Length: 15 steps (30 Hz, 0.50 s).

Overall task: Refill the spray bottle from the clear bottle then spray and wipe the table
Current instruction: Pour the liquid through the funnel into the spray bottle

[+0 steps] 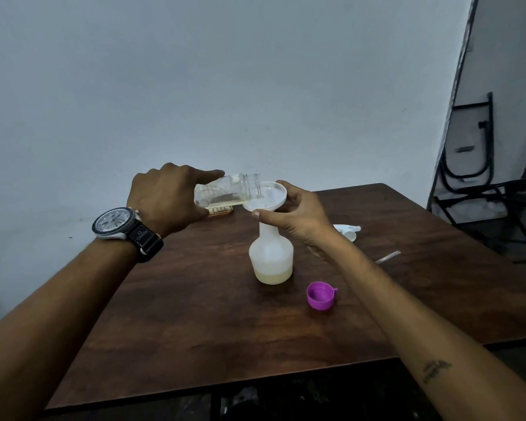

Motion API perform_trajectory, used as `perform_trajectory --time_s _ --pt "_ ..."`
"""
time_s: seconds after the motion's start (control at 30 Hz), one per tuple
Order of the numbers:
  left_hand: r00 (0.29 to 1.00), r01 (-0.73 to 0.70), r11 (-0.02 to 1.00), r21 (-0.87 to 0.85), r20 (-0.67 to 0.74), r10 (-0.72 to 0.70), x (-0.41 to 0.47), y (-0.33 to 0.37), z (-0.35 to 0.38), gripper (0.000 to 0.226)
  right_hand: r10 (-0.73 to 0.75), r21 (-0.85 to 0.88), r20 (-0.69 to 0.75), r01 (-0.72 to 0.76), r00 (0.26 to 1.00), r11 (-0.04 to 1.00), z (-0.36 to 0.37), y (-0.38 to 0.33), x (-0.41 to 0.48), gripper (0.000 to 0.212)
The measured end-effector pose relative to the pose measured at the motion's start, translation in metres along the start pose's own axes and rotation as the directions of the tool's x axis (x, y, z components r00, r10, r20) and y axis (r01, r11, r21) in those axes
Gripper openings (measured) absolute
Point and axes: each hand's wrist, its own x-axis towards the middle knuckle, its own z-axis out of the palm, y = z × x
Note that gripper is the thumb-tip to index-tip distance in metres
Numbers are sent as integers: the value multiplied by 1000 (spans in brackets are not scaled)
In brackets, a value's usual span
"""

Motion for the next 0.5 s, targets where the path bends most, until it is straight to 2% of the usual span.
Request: perform_trajectory --time_s 0.13,0.3,0.5 --pt "1000 -2 1000 -6 2 2 -1 0 1 78 -5 7 4 5 1000 1000 0 -2 -1 46" --pt "1000 6 1000 16 -4 -6 0 -1 1 67 -1 14 3 1 1000 1000 0 -2 -2 40" --pt "1000 11 1000 16 -4 -11 -1 1 -2 64 -3 5 -1 3 1000 1000 0 0 0 47"
